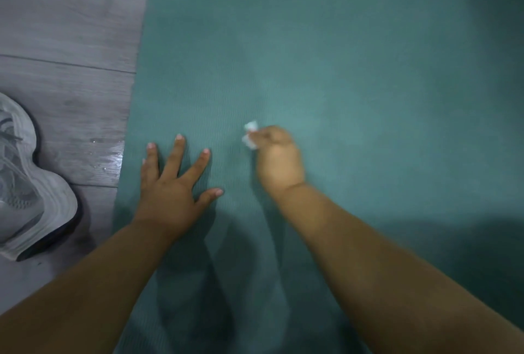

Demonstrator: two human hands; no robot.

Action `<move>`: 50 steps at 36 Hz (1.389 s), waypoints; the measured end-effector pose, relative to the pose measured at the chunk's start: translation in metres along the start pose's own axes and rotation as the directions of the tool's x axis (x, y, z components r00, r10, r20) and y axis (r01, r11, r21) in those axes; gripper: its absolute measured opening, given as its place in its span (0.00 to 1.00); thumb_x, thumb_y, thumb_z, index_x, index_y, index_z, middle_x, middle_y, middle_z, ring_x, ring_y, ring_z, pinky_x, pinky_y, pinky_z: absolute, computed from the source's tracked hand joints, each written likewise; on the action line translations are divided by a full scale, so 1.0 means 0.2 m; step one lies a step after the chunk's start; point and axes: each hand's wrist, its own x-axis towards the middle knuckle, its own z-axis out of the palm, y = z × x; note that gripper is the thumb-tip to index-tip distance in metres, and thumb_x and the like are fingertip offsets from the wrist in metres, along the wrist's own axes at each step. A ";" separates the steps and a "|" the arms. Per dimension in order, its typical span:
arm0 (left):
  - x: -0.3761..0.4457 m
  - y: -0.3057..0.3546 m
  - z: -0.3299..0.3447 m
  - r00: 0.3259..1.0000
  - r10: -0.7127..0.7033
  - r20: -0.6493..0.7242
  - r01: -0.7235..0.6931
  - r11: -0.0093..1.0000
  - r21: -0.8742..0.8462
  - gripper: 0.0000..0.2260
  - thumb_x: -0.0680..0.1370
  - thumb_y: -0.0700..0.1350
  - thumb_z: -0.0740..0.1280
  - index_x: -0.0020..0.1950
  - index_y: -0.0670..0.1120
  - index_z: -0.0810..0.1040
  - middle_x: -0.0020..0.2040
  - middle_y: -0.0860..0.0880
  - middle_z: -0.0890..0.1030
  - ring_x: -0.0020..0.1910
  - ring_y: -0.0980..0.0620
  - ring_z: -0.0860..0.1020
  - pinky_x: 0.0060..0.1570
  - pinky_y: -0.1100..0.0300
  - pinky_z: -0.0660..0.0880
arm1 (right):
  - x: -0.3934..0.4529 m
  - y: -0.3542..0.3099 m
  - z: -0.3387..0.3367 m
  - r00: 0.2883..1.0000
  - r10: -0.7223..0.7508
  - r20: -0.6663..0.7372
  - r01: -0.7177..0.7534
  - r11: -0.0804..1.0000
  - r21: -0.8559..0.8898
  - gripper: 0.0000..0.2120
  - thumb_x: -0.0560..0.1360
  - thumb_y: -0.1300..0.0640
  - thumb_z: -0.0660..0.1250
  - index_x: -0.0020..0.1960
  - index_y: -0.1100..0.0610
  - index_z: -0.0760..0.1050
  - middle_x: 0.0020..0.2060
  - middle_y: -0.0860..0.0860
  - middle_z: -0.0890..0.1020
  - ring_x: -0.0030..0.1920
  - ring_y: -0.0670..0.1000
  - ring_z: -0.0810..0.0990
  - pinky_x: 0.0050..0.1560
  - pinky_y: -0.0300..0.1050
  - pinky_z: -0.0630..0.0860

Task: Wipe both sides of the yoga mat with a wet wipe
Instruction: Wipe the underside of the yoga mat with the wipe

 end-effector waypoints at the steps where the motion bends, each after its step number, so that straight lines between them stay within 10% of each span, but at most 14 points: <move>1: 0.00 0.01 0.00 1.000 -0.011 0.004 0.011 1.000 0.002 0.44 0.63 0.77 0.45 0.74 0.57 0.60 0.78 0.47 0.52 0.74 0.32 0.45 0.71 0.41 0.46 | -0.05 -0.08 0.02 0.986 -0.161 0.051 0.158 0.986 0.059 0.11 0.76 0.59 0.61 0.41 0.59 0.80 0.36 0.52 0.79 0.41 0.51 0.77 0.42 0.39 0.68; 6: -0.01 0.03 -0.02 0.999 -0.030 0.032 0.029 0.999 0.033 0.36 0.73 0.70 0.58 0.76 0.58 0.52 0.78 0.50 0.43 0.75 0.37 0.39 0.72 0.47 0.38 | -0.07 0.06 -0.08 0.852 -0.465 0.240 0.490 0.870 -0.052 0.16 0.77 0.57 0.54 0.53 0.59 0.80 0.50 0.57 0.80 0.50 0.56 0.78 0.51 0.42 0.67; 10: -0.03 0.04 -0.01 0.999 -0.016 0.041 0.015 1.000 0.023 0.34 0.75 0.65 0.60 0.77 0.56 0.52 0.78 0.50 0.41 0.75 0.39 0.38 0.72 0.50 0.36 | 0.02 0.40 -0.30 0.991 0.021 0.133 0.014 0.966 -0.257 0.05 0.77 0.59 0.63 0.43 0.52 0.76 0.50 0.56 0.75 0.50 0.54 0.74 0.45 0.36 0.66; 15: -0.06 0.06 0.01 0.999 -0.016 0.037 0.014 0.999 0.046 0.38 0.70 0.70 0.46 0.78 0.53 0.51 0.78 0.47 0.42 0.76 0.39 0.40 0.72 0.49 0.37 | -0.14 0.41 -0.26 0.916 0.398 -0.051 -0.400 0.894 -0.201 0.13 0.74 0.66 0.59 0.57 0.63 0.75 0.55 0.61 0.71 0.53 0.59 0.73 0.48 0.41 0.66; 20: -0.04 0.09 0.00 0.992 -0.053 0.112 0.042 0.994 0.096 0.33 0.78 0.62 0.56 0.78 0.55 0.46 0.78 0.48 0.38 0.75 0.40 0.37 0.73 0.49 0.38 | -0.43 -0.05 -0.02 0.996 -0.056 0.066 0.058 0.998 -0.028 0.09 0.70 0.67 0.67 0.49 0.61 0.78 0.45 0.57 0.77 0.44 0.56 0.77 0.42 0.38 0.69; 23: -0.03 0.09 -0.02 0.983 -0.068 0.169 0.049 0.992 0.114 0.33 0.78 0.62 0.56 0.78 0.56 0.45 0.77 0.49 0.37 0.75 0.41 0.37 0.73 0.49 0.39 | -0.49 0.05 -0.08 0.850 -0.478 0.219 0.485 0.874 0.027 0.14 0.77 0.59 0.58 0.50 0.64 0.80 0.47 0.58 0.78 0.44 0.57 0.74 0.47 0.44 0.71; 25: -0.02 0.09 -0.04 0.979 -0.077 0.190 0.053 0.990 0.130 0.33 0.78 0.62 0.56 0.78 0.56 0.44 0.77 0.49 0.36 0.75 0.41 0.37 0.73 0.49 0.39 | -0.44 0.22 -0.19 0.840 -0.485 0.243 0.505 0.863 -0.023 0.23 0.80 0.51 0.50 0.54 0.64 0.79 0.51 0.59 0.80 0.50 0.57 0.75 0.52 0.40 0.67; 29: -0.02 0.11 -0.03 0.977 -0.089 0.193 0.063 0.989 0.134 0.33 0.78 0.62 0.56 0.78 0.56 0.45 0.77 0.49 0.37 0.75 0.40 0.37 0.73 0.48 0.39 | -0.31 0.60 -0.40 0.997 -0.026 0.075 0.045 0.964 -0.261 0.16 0.77 0.54 0.57 0.52 0.63 0.79 0.51 0.63 0.76 0.52 0.61 0.75 0.50 0.44 0.68; 34: -0.02 0.12 -0.03 0.975 -0.102 0.197 0.074 0.987 0.145 0.32 0.79 0.62 0.55 0.78 0.56 0.43 0.77 0.49 0.36 0.75 0.39 0.36 0.73 0.48 0.39 | -0.36 0.44 -0.26 0.895 0.423 -0.138 -0.443 0.877 -0.186 0.07 0.75 0.65 0.60 0.47 0.60 0.77 0.47 0.58 0.74 0.47 0.57 0.75 0.49 0.47 0.69; 39: -0.02 0.11 -0.04 0.976 -0.090 0.198 0.059 0.986 0.156 0.32 0.79 0.62 0.55 0.78 0.56 0.44 0.77 0.49 0.37 0.75 0.39 0.37 0.73 0.48 0.40 | -0.66 -0.09 0.00 0.993 -0.091 -0.068 0.093 0.995 0.027 0.11 0.75 0.61 0.59 0.43 0.64 0.79 0.39 0.57 0.79 0.40 0.58 0.77 0.46 0.44 0.75; 43: -0.06 0.09 -0.06 0.975 -0.048 0.217 0.017 0.990 0.140 0.30 0.79 0.59 0.57 0.78 0.55 0.48 0.78 0.48 0.39 0.76 0.41 0.40 0.74 0.51 0.44 | -0.69 0.05 -0.12 0.888 -0.410 0.208 0.406 0.912 0.063 0.11 0.71 0.62 0.62 0.48 0.63 0.81 0.40 0.58 0.80 0.39 0.57 0.74 0.40 0.46 0.71; 50: -0.30 0.16 -0.01 0.955 -0.037 0.294 -0.016 0.984 0.177 0.33 0.79 0.58 0.59 0.78 0.54 0.46 0.78 0.48 0.39 0.76 0.40 0.40 0.74 0.52 0.44 | -0.56 0.51 -0.41 0.967 0.256 0.013 -0.246 0.942 -0.229 0.13 0.76 0.60 0.57 0.54 0.63 0.77 0.51 0.63 0.75 0.50 0.62 0.76 0.49 0.46 0.73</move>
